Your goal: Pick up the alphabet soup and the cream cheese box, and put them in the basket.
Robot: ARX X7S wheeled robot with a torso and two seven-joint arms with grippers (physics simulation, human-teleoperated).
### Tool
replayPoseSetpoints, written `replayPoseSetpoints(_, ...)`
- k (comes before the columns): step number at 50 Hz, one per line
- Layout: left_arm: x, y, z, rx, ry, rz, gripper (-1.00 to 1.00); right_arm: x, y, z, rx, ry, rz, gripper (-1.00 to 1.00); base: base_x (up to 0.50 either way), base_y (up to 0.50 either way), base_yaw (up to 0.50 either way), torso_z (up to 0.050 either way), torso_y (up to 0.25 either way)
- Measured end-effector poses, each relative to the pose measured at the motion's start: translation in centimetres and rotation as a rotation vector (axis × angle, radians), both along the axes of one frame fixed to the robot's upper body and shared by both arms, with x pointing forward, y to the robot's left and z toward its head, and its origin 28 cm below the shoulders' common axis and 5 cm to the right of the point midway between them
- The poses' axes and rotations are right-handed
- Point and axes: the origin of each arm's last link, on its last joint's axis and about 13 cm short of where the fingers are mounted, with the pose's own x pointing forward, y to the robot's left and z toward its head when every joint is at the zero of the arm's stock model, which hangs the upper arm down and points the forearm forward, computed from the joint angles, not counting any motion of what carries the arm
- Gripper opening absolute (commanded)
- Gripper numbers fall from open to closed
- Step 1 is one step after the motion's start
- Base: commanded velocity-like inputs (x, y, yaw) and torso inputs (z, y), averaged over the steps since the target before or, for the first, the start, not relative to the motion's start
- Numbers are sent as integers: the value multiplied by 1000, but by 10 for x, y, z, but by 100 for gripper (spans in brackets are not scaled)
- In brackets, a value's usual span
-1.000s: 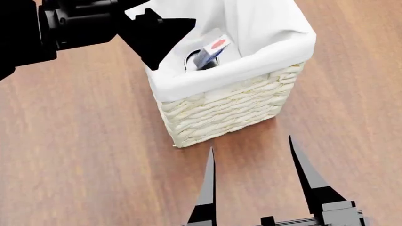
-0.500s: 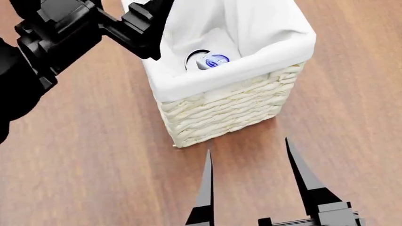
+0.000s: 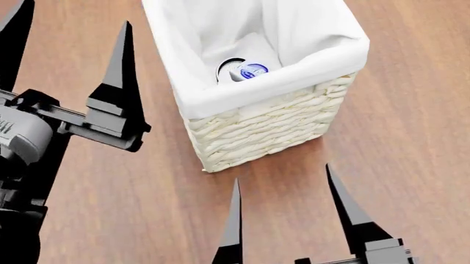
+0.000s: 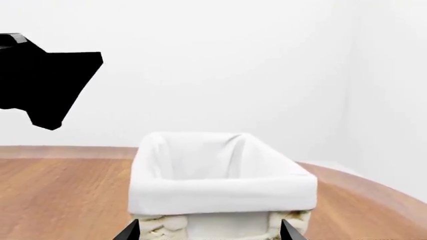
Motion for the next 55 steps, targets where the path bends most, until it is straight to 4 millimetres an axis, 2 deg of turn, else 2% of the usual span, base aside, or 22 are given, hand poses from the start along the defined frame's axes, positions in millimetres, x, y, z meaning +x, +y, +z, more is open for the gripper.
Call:
replayPoseSetpoints(9, -13, -1, -15, -29, -27, 18, 100, 0, 1, 0, 1, 2, 4, 100, 0, 0, 0, 0, 0)
replayPoseSetpoints(21, -19, 1, -22, -46, -44, 33, 100, -1, 2, -1, 0, 4, 9, 100, 0, 0, 0, 0, 0)
replayPoseSetpoints(31, -23, 1, -23, -52, -58, 31, 100, -2, 2, -1, -4, -1, 8, 100, 0, 0, 0, 0, 0)
replayPoseSetpoints(55, -42, 1, -17, -76, -106, 12, 100, -19, 2, 21, 2, -96, 11, 100, 0, 0, 0, 0, 0)
